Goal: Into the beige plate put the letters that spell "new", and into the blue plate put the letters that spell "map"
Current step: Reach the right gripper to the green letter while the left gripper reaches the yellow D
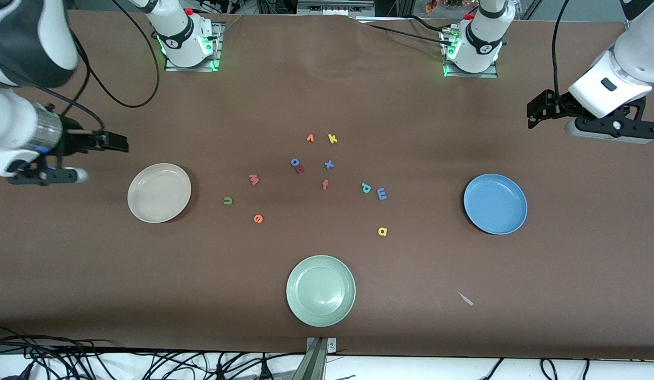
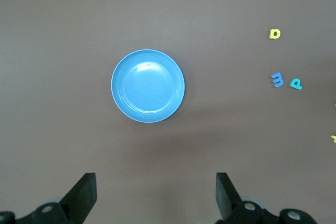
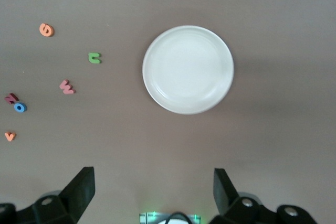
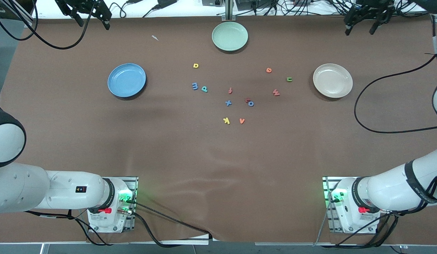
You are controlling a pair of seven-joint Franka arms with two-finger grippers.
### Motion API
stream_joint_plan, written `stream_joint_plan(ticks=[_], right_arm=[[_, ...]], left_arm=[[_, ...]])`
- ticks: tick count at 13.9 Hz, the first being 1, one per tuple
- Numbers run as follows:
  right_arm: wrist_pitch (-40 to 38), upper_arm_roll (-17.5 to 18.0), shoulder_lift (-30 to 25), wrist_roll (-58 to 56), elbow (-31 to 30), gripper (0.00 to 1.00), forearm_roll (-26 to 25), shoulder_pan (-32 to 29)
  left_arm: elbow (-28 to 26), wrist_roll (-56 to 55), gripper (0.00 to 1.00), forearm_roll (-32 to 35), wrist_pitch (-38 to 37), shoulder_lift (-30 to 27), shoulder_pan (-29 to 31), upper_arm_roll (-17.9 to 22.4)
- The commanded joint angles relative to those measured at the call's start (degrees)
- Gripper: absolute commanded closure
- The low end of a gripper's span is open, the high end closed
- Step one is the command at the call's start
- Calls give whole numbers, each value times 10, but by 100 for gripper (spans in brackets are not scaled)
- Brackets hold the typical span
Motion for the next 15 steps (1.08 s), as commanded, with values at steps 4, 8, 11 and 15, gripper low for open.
stream_joint_plan(ticks=[4, 8, 11, 15], right_arm=[[130, 3, 93, 41, -7, 0, 8, 73], [301, 3, 105, 82, -106, 0, 10, 87], [462, 4, 108, 136, -203, 0, 9, 110], [533, 8, 151, 188, -217, 0, 10, 124]], left_arm=[[18, 8, 0, -5, 19, 31, -14, -32], [50, 4, 0, 8, 23, 108, -47, -44], [102, 3, 0, 8, 30, 199, -81, -44], [120, -71, 0, 6, 168, 316, -105, -44]])
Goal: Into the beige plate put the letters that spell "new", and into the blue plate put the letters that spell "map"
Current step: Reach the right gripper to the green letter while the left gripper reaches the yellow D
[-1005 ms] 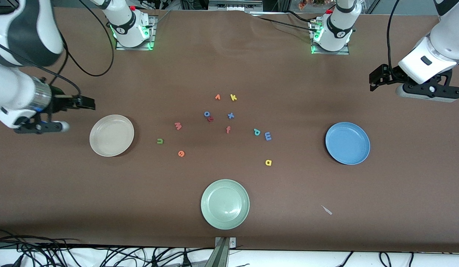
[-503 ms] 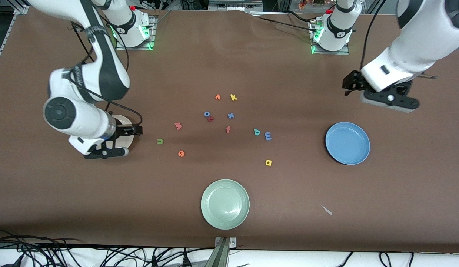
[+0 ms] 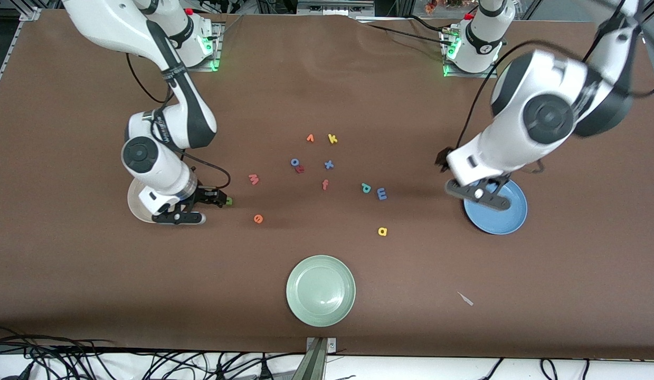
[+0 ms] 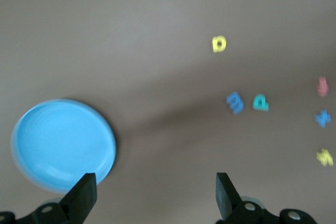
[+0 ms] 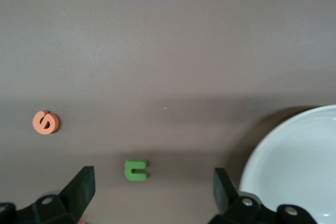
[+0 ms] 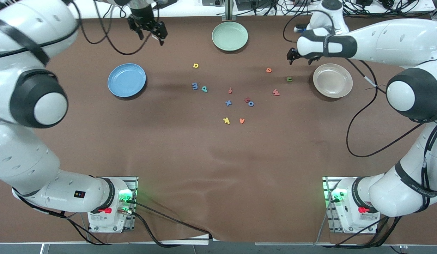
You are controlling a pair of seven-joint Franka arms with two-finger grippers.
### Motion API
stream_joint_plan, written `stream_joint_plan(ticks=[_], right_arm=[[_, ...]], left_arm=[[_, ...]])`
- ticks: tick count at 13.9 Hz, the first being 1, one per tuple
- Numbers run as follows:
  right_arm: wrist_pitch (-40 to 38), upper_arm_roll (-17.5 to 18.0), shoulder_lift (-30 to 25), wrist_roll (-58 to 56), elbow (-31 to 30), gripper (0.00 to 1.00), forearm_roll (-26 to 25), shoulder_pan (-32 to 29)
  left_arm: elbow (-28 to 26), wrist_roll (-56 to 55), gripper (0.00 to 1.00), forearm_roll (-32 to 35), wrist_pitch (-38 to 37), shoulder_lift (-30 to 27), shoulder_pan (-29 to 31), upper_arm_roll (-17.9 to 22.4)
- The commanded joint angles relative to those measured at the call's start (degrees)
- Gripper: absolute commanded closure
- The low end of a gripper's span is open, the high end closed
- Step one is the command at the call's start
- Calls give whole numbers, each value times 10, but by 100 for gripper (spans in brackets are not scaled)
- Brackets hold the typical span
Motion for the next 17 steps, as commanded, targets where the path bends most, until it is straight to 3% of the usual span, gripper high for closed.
stream_joint_plan(ticks=[1, 4, 8, 10, 14, 17], right_arm=[[31, 3, 20, 36, -5, 0, 6, 10], [65, 7, 47, 48, -5, 0, 14, 15], [80, 17, 61, 54, -1, 0, 48, 14], [78, 17, 61, 54, -3, 2, 55, 12], [67, 18, 61, 51, -12, 15, 58, 10], [51, 18, 61, 48, -12, 31, 59, 6]], left_arm=[[41, -45, 0, 5, 60, 86, -24, 2], [47, -55, 0, 4, 146, 139, -48, 4], [113, -55, 0, 7, 224, 225, -87, 18], [118, -54, 0, 8, 271, 253, -101, 19], [118, -54, 0, 66, 293, 265, -109, 32], [113, -61, 0, 74, 336, 286, -110, 30]])
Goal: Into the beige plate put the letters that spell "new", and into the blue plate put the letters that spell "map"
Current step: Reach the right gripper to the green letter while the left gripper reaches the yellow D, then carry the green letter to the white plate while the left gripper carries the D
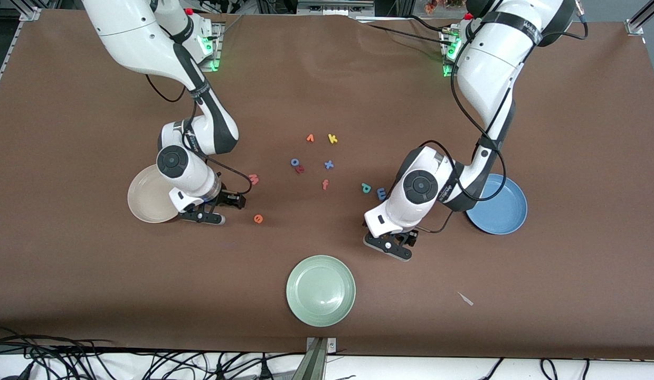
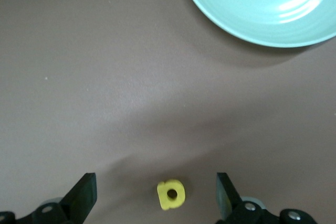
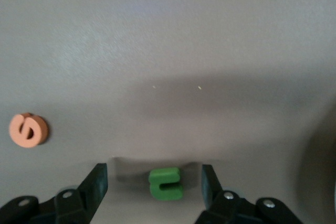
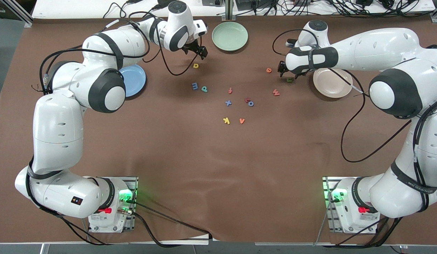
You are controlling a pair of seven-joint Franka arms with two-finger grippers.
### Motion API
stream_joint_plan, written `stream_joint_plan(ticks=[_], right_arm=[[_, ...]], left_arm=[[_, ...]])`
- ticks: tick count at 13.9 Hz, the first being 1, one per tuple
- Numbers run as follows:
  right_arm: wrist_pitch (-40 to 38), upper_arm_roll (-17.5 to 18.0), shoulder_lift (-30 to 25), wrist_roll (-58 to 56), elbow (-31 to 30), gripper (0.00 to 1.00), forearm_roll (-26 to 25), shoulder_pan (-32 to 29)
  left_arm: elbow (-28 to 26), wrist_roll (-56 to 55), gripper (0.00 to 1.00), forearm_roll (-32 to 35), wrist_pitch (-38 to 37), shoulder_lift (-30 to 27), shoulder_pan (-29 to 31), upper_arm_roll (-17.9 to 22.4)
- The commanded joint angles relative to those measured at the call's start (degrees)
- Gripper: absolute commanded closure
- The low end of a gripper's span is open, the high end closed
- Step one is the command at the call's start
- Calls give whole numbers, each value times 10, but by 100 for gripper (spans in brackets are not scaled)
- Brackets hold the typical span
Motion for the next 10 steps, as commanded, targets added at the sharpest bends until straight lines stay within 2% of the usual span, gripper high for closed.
stream_joint_plan(ticks=[1, 3, 4, 6, 8, 10], right_arm=[[-8, 5, -1, -3, -4, 37, 9, -7], [-21, 5, -1, -3, -2, 56, 9, -8], [-21, 5, -1, -3, -1, 59, 10, -10], [-21, 5, 2, -3, -1, 72, 17, -10], [-22, 7, 5, -4, 1, 97, 17, -10], [-47, 10, 2, -2, 18, 100, 26, -10]], left_arm=[[14, -29, 0, 19, 19, 23, -9, 6], [-4, -40, 0, 13, 16, 20, -8, 3], [-10, -47, 0, 13, 14, 19, -8, 2], [-18, -67, 0, 13, 10, 19, -13, 2], [-23, -72, 0, 13, 10, 19, -13, 2], [-24, -71, 0, 14, 10, 19, -14, 2]])
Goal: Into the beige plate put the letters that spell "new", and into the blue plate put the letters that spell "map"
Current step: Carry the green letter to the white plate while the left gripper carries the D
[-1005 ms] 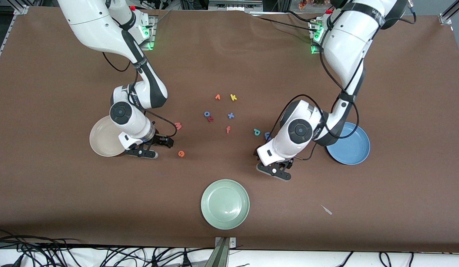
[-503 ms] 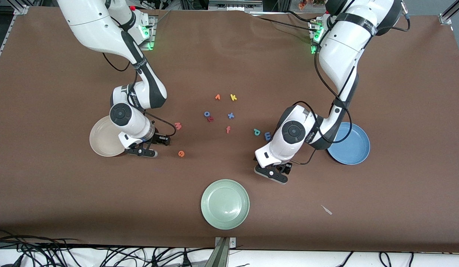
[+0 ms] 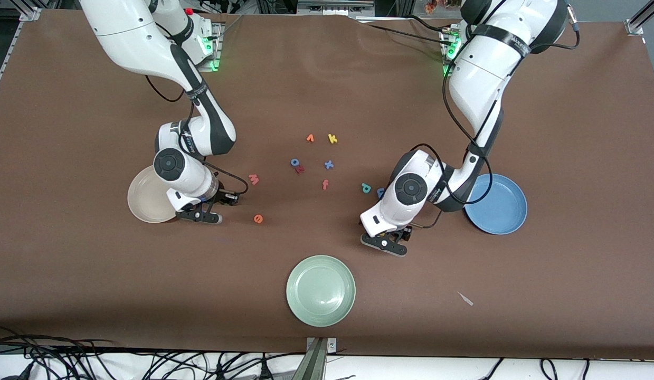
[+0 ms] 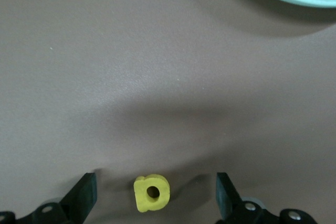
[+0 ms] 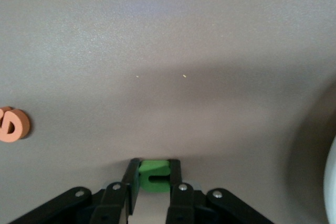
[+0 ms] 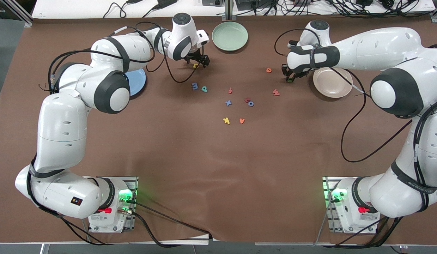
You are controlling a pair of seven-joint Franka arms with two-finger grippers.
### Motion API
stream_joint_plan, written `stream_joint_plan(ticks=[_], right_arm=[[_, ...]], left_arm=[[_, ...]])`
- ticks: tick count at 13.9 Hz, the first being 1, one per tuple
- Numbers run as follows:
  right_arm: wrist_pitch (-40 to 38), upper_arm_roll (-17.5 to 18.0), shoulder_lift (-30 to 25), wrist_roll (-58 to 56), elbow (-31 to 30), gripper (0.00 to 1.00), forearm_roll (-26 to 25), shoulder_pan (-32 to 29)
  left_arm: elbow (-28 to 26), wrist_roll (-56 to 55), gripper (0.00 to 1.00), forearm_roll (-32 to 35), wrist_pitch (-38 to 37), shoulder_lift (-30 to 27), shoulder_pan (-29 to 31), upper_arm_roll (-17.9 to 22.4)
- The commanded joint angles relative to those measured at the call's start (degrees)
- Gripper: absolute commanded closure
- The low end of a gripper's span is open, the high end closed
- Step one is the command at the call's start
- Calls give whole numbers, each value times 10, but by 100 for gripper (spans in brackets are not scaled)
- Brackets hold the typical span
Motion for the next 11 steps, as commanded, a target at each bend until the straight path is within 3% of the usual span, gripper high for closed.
stream_joint_plan(ticks=[1, 4, 6, 8, 9, 11], right_arm=[[-83, 9, 2, -5, 50, 100, 35, -6], [-261, 7, 3, -31, 146, 100, 49, -50], [-287, 6, 3, -80, 146, 100, 49, -83], [-304, 5, 5, -99, 144, 99, 42, -100], [-309, 3, 6, -102, 144, 98, 34, -106], [-310, 2, 10, -127, 143, 97, -10, -124]], left_arm=[[-9, -14, 1, 14, -3, -6, -3, 3], [-19, -10, 21, 19, -25, -18, 0, 3], [-19, -11, 42, 19, -32, -19, -2, 3], [-18, -10, 71, 19, -32, -19, -2, 3], [-14, -11, 79, 19, -32, -19, -1, 3], [-13, -12, 84, 19, -32, -23, 3, 3]])
